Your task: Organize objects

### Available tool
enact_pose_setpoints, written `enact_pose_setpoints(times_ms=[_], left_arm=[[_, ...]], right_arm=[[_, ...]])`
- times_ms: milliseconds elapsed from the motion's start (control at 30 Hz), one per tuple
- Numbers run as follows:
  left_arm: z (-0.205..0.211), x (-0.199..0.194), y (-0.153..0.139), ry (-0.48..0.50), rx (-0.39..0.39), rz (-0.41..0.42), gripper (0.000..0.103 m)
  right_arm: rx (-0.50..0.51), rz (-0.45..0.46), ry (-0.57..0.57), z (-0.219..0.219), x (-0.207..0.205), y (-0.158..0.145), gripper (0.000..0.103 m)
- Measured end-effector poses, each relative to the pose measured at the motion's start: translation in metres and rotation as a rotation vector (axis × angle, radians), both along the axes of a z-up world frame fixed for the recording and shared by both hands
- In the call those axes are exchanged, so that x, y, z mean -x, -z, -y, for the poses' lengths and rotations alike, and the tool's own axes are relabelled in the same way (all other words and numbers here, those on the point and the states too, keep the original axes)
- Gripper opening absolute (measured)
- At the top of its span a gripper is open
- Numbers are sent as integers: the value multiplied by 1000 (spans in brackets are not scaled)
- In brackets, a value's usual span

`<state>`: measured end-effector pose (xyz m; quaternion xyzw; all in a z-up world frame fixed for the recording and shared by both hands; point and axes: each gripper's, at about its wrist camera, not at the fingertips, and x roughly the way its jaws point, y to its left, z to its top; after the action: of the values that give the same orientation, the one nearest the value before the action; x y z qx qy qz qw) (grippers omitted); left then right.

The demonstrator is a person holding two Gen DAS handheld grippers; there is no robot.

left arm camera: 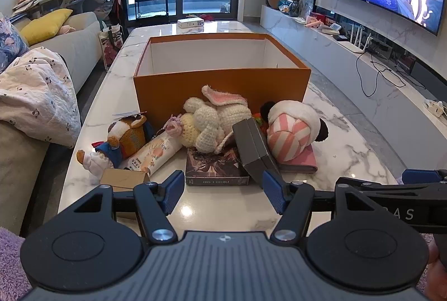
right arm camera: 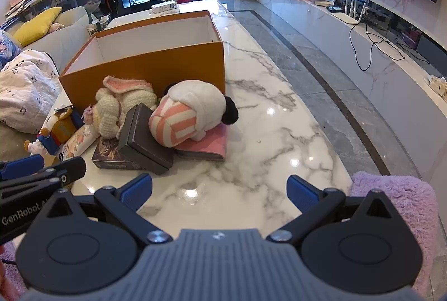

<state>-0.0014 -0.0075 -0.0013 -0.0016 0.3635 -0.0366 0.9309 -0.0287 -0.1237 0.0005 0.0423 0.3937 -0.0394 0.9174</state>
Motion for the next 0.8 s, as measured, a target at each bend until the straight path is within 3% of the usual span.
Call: enact_pose_setpoints(times_ms=[367,533,600,667,800], left_arm=[[-3,-1,1,4,5,-5,73],[-7,-5,3,22,33,-14,73],[-10,-8,6,26,54,-23,67],[-12,-12,8,35,73,-36,60],[-16,-22,10,51,145,-51,56]], right_arm=[[-19,-1,-15,0,0,3,102],[-66,66,-64,5,0,6,101],[-83,80,-90,8,-5,8,100],[-96,72,-106,9,-13,10,95],[-120,29,-121,10,-30,16,68]])
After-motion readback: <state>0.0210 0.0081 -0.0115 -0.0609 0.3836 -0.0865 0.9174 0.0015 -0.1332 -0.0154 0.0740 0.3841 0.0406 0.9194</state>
